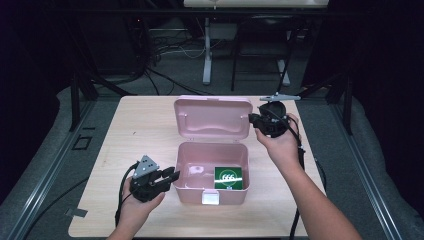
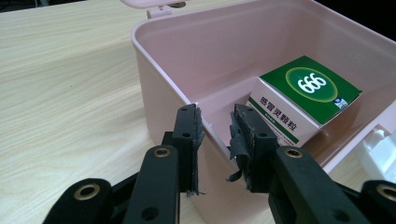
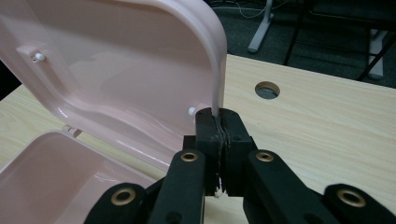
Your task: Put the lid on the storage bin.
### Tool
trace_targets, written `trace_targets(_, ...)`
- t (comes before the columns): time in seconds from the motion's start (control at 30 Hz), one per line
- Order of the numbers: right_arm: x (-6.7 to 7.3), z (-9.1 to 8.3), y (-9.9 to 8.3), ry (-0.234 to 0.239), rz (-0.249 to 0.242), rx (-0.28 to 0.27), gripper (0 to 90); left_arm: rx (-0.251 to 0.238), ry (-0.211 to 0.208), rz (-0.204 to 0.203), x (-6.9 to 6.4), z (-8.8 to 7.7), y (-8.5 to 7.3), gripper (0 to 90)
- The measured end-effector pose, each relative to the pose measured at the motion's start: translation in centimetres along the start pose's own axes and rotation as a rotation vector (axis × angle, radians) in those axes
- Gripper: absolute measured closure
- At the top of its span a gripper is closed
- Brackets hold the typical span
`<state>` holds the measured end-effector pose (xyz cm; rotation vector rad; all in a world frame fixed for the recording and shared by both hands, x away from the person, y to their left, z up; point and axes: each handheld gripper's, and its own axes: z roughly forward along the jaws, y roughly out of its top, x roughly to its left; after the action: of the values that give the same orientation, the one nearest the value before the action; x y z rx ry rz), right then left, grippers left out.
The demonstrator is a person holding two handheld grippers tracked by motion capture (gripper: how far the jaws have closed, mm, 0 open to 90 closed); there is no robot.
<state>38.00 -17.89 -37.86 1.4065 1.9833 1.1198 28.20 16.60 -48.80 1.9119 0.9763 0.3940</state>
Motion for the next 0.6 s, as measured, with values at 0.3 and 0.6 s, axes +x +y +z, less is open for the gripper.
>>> trace_targets(0.3,0.7,-1.2,-1.7,-0.007,-0.019,-0.07,87.4,0.0,0.0,-0.003,0.0,0.0,0.0,71.5)
trace_targets(0.6,1.1,-1.9,-3.0,0.002,-0.01,-0.113,86.7,-0.007,0.008,0.0,-0.1,0.1,0.0,71.7)
